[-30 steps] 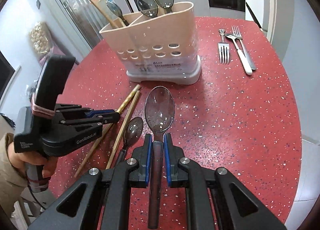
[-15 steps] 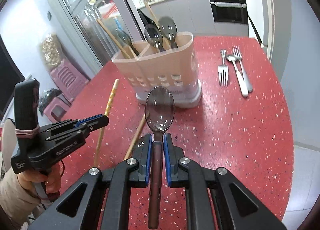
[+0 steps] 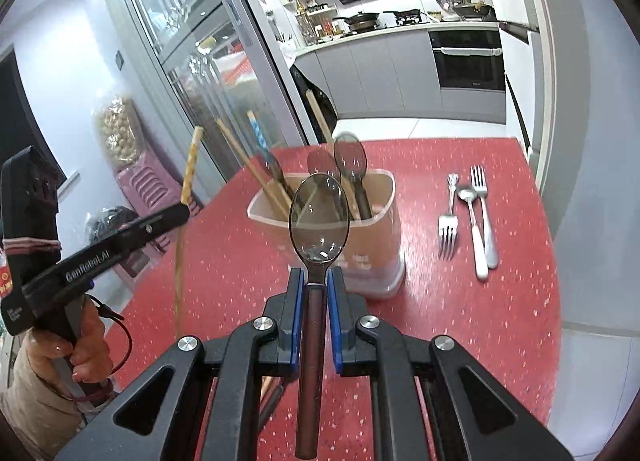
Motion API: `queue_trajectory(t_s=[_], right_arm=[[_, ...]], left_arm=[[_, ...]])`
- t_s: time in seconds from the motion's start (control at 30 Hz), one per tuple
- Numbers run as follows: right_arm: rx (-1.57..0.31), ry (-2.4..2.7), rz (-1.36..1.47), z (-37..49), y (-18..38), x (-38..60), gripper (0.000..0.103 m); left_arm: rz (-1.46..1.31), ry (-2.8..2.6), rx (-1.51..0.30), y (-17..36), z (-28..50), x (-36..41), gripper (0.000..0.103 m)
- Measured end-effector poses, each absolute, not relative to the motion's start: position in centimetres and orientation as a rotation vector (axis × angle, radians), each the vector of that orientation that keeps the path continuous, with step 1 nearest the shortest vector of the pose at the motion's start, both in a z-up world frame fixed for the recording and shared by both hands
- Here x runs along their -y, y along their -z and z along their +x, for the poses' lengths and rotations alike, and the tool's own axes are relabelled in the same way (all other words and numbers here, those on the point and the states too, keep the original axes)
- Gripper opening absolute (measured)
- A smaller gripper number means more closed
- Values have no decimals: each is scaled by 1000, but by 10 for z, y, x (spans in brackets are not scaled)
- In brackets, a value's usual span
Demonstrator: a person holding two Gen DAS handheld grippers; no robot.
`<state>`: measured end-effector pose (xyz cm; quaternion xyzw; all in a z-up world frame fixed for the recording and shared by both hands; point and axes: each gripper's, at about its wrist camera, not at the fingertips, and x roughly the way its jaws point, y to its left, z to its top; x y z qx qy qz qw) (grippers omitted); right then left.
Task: Organize utensils
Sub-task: 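Carry the spoon and chopstick to the beige holder and lower them in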
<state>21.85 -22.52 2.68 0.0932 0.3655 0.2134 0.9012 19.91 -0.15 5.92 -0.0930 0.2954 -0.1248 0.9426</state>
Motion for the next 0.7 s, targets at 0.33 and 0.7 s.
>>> queue_trajectory(t_s=[0.33,0.7], right_arm=[[-697,-435,204,269,-61,230,13],[-599,-430,217,329,-74,220,13]], left_arm=[[-246,240,-478,-99,248,7,31],[-277,168,-390,-108,299,14,31]])
